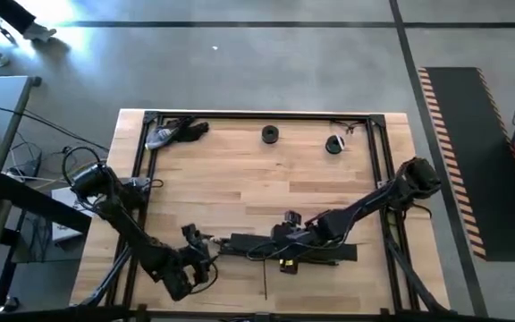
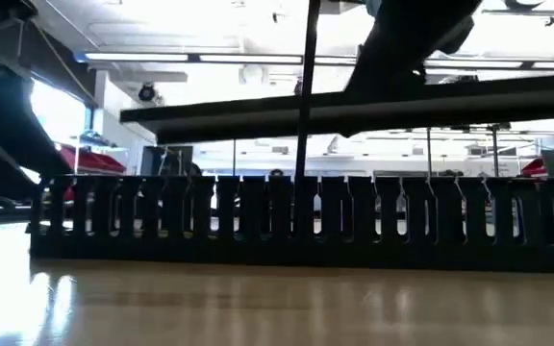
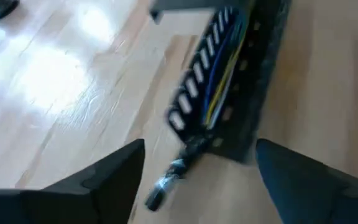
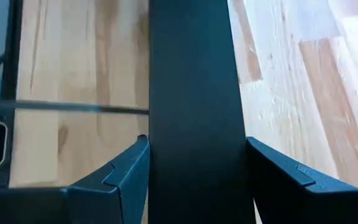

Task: Ziptie cables
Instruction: Close the black cable duct

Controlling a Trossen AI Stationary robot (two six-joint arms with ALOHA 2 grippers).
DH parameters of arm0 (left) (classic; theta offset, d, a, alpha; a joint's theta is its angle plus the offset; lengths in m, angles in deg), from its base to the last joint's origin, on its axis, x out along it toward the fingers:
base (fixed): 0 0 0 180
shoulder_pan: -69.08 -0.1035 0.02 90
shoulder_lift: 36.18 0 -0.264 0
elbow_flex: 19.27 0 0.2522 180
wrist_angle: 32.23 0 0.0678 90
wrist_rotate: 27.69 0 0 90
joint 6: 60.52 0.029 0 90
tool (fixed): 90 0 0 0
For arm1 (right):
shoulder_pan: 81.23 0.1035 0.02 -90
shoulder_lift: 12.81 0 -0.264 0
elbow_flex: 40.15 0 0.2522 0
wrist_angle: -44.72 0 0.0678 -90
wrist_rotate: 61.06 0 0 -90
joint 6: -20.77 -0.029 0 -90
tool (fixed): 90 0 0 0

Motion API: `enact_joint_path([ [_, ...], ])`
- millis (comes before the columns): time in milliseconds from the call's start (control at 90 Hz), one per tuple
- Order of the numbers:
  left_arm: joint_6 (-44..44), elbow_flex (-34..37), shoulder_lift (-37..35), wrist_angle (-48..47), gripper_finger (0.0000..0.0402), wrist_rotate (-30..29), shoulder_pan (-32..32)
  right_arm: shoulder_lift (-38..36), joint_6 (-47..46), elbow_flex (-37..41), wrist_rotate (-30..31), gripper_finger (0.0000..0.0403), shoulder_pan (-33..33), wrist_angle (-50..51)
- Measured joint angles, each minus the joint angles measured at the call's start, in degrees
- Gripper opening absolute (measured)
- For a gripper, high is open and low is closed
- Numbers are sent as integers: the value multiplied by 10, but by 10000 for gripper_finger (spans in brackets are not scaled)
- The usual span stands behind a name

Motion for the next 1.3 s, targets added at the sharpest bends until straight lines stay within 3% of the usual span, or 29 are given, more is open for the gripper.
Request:
enact_joint_path([
  [456,138,76,12,237,305,-17,-36,-2,-9,0,-7,204,5,1],
  [700,230,113,13,411,305,-12,-47,-2,0,0,-7,204,13,5],
  [1300,238,114,47,456,243,2,-57,65,50,0,40,204,18,-79],
])
